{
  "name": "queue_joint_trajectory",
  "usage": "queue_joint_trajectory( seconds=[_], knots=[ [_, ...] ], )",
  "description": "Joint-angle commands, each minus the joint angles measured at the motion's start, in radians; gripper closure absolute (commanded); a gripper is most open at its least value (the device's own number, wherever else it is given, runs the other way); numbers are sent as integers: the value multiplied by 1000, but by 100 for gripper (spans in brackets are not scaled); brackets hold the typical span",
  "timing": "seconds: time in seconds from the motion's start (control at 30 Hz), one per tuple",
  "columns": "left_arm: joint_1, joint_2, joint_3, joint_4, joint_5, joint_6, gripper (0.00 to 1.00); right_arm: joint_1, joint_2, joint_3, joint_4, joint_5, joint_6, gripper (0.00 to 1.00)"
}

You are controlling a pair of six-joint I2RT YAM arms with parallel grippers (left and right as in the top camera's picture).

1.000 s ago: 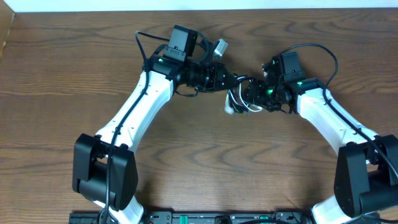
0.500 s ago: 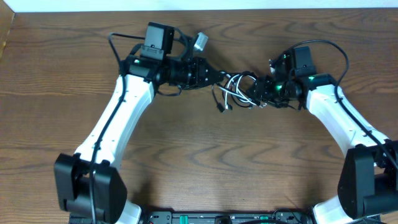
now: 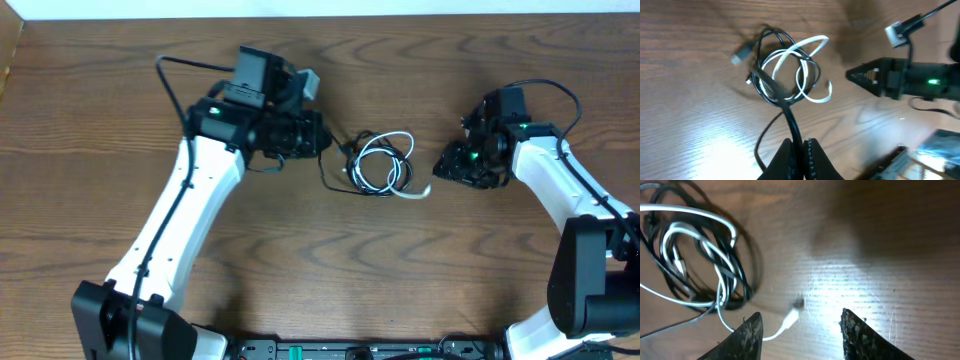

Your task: Untangle cables

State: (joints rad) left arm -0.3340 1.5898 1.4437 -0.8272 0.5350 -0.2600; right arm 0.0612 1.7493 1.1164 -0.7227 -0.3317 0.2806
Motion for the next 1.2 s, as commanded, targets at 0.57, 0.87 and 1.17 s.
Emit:
queue_joint_trajectory(
  seconds=[0.57, 0.87, 1.17],
  knots=[
    [-6, 11, -26, -2, -241, -248, 45, 164, -63, 1, 301, -85, -140, 34],
    [-40, 87, -26, 16, -230, -178, 46, 161, -34, 0, 277, 74, -367, 17],
    [-77, 154, -26, 64, -230, -192, 46, 178, 98, 0, 329, -34, -457, 33]
  ],
)
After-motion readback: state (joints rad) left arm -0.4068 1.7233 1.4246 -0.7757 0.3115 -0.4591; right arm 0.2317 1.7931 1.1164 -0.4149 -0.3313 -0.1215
